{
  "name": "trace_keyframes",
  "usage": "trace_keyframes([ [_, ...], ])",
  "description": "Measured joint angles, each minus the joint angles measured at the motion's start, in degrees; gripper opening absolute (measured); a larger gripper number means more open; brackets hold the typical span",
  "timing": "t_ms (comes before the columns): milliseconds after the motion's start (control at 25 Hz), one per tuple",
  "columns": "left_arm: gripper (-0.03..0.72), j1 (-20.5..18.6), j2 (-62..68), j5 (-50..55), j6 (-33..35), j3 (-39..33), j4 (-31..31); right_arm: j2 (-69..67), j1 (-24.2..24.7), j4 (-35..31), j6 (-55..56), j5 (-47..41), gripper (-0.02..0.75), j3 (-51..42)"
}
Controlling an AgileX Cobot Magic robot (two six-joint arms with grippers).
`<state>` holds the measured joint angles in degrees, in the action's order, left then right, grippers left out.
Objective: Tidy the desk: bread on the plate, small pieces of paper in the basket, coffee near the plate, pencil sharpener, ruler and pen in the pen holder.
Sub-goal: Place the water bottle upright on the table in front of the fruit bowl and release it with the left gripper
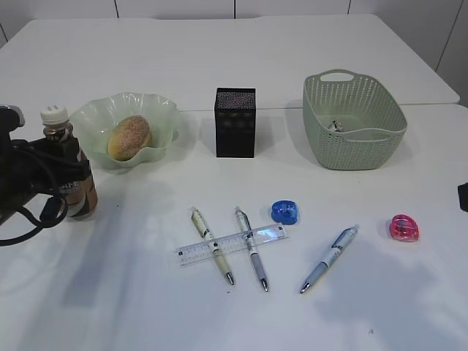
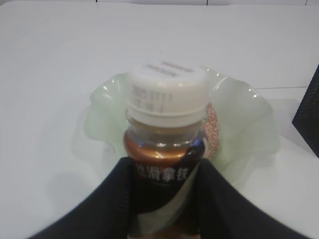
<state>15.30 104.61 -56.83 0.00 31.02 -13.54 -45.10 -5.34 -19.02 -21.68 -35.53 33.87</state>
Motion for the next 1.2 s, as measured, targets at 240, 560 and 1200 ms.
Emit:
trace_keyframes([
  [240,0.253,0.0,0.26,0.0,0.0,0.0,0.0,0.0,0.0,-0.08,0.0,0.0,0.46,0.0],
  [560,0.253,0.0,0.99,-0.04,0.0,0.0,0.0,0.0,0.0,-0.36,0.0,0.0,0.46,0.0],
  [1200,0.328,0.0,3.49,-5.22,0.0,0.1,2.11,0.0,0.0,-1.04,-0.9,0.08,0.46,0.0],
])
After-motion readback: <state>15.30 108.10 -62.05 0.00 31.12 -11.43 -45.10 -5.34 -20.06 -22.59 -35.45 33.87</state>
